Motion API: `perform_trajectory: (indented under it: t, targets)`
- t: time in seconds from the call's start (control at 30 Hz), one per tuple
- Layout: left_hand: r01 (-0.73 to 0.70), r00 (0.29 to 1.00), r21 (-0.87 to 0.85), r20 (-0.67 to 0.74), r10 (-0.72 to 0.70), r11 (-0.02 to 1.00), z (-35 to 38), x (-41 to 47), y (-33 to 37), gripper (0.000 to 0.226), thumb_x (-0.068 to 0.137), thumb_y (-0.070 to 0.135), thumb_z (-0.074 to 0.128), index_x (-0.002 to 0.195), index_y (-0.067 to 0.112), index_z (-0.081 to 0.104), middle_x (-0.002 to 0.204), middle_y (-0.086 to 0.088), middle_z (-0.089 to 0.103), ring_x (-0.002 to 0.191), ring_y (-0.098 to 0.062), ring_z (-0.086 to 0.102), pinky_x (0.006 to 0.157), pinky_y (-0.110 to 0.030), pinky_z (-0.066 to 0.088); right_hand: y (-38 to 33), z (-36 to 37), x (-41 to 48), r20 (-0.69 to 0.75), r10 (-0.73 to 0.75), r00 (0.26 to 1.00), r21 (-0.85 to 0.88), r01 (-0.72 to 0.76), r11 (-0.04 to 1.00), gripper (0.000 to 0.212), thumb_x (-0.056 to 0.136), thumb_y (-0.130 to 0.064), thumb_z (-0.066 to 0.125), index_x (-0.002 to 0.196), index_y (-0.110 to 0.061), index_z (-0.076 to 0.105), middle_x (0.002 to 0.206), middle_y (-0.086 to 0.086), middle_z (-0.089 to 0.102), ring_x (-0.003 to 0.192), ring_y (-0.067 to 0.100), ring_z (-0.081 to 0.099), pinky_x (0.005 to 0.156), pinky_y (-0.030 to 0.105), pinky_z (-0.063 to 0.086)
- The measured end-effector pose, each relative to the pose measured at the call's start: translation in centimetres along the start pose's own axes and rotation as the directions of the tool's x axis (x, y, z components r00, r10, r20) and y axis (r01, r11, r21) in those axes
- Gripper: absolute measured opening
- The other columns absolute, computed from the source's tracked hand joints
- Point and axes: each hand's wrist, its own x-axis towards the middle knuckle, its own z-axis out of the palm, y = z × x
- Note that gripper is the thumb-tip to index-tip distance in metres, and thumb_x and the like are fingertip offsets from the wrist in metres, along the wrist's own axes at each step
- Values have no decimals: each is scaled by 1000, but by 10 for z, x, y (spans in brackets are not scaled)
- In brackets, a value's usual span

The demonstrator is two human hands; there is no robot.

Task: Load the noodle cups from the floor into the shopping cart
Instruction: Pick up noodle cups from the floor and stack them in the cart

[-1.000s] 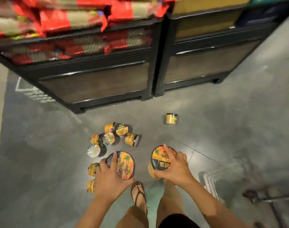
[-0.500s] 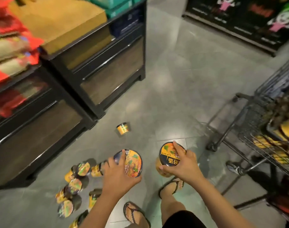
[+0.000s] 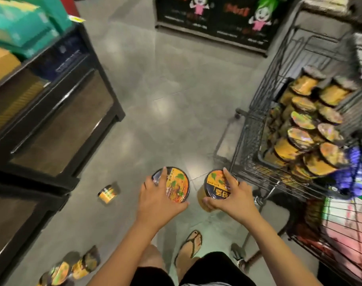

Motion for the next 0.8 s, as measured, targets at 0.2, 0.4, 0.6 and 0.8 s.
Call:
perform_trajectory:
  t: [0.2,0.4,0.6,0.8]
  targets:
    - [-195,977,34,98,191,980,1,50,55,121,56,86,56,151,32,5,142,-9,21,130,-28,25,108,-37,29,24,-37,24,-71,117,991,124,-108,986,113,58,-74,74,150,-45,15,115,2,37,124,25,32,106,36,30]
    - [-378,912,41,187,364,925,-7,124,97,121,56,84,58,151,32,5,144,-8,21,129,-25,25,108,-35,30,36,-63,54,-155,263,952,215,-227,950,117,51,-81,70,149,-47,17,117,4,42,120,25,36,106,37,32]
    - [-560,815,88,234,529,824,-28,205,151,120,56,84,58,151,32,6,143,-7,22,126,-27,29,106,-34,31,40,-91,92,-243,397,885,384,-288,877,123,42,-93,60,149,-47,18,120,5,50,122,24,44,107,41,38]
    - [-646,743,56,273,611,761,-28,245,203,123,52,91,49,151,31,9,139,-8,27,127,-28,30,107,-38,34,54,-117,103,-295,471,832,426,-327,844,125,39,-97,57,148,-50,15,123,5,50,123,24,44,106,43,39]
